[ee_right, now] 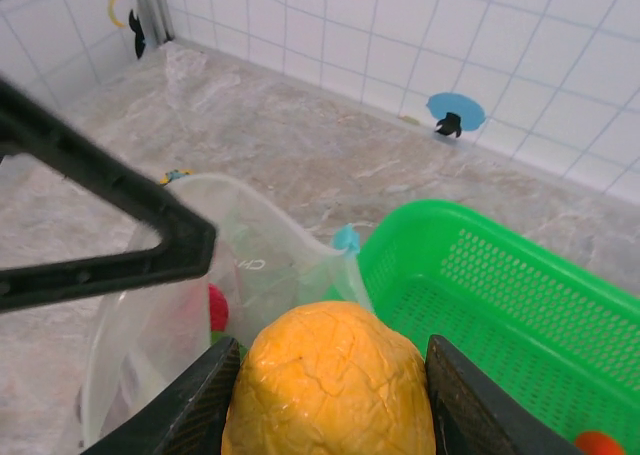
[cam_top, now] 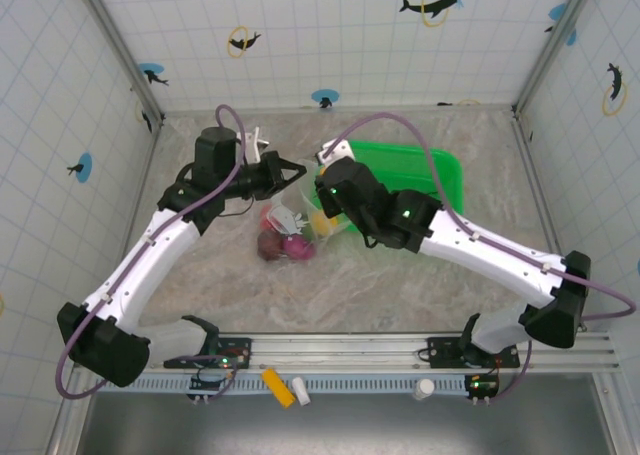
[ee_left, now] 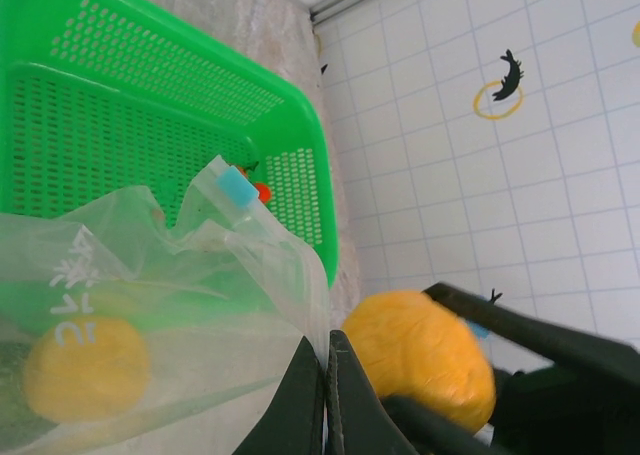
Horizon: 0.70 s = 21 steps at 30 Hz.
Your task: Place the food in the zip-top bag and seal the zipper
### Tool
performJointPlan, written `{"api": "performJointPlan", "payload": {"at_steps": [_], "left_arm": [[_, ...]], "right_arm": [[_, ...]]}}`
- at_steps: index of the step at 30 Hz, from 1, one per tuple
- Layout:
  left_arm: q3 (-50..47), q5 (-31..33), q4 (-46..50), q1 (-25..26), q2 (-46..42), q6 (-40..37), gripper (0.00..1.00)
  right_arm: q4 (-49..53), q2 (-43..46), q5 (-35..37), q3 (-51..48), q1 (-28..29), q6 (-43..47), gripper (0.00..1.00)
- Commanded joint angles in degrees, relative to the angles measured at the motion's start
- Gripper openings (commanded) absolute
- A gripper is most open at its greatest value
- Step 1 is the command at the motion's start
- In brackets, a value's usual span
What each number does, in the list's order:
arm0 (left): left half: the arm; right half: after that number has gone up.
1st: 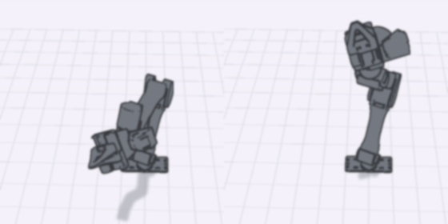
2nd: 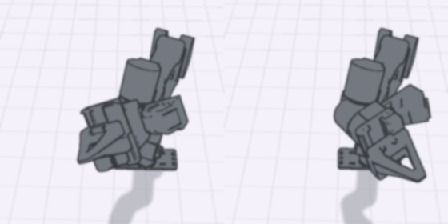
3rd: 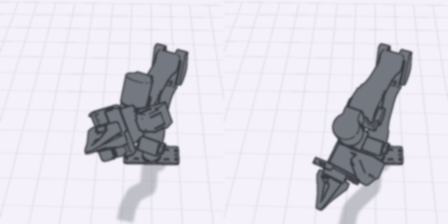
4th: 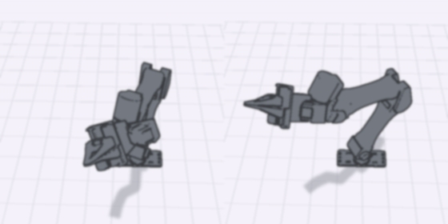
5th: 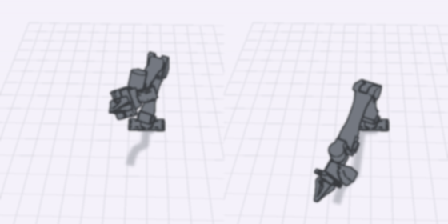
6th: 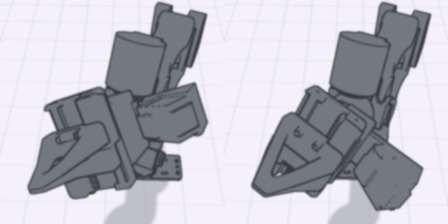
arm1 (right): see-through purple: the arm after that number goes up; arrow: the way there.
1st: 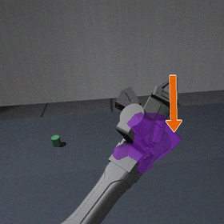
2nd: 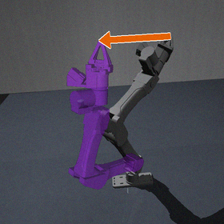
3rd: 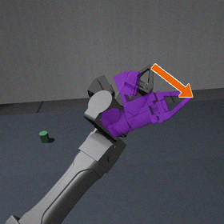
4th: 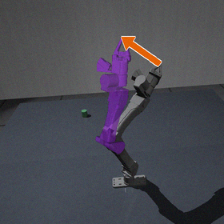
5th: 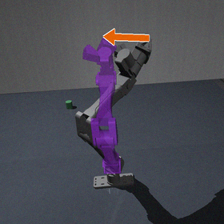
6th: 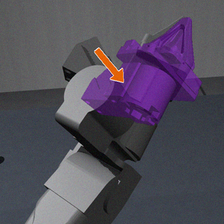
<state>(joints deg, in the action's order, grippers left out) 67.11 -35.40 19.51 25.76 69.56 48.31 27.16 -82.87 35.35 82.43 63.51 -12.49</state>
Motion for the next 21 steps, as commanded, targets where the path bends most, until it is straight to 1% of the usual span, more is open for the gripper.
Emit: {"api": "performJointPlan", "payload": {"at_steps": [1,3,6,10,12,14,16,17,21], "left_arm": [[2.67,-1.21,-0.43,-0.37,0.31,1.10,0.00],[2.76,-1.47,-1.08,-0.31,0.31,1.49,0.00],[2.69,-2.04,-2.26,-0.42,0.23,2.12,0.00],[2.42,-2.54,-3.19,-0.35,0.14,2.48,0.00],[2.00,-2.91,-3.64,-0.38,-0.03,2.82,0.00],[1.66,-3.08,-3.87,-0.37,-0.13,2.93,0.00],[1.45,-3.17,-3.86,-0.42,-0.19,2.93,0.00],[1.45,-3.27,-3.87,-0.37,-0.19,2.92,0.00],[1.31,-3.44,-4.21,-0.37,-0.06,3.01,0.00]], "right_arm": [[-5.16,-1.09,9.97,-0.61,2.26,2.89,0.43],[-6.73,-1.48,11.54,-1.99,3.74,3.04,0.44],[-9.56,-0.99,10.00,-5.24,3.92,0.99,0.45],[-14.13,1.44,-0.13,-10.63,0.93,-4.82,0.50],[-16.45,2.95,-6.99,-13.13,-1.54,-8.07,0.57],[-19.23,4.68,-12.16,-15.90,-3.64,-10.44,0.67],[-20.50,5.79,-14.98,-17.26,-4.79,-11.35,0.74],[-20.76,6.17,-16.07,-17.60,-5.33,-11.64,0.76],[-20.81,7.36,-18.80,-18.31,-7.18,-12.49,0.80]]}}
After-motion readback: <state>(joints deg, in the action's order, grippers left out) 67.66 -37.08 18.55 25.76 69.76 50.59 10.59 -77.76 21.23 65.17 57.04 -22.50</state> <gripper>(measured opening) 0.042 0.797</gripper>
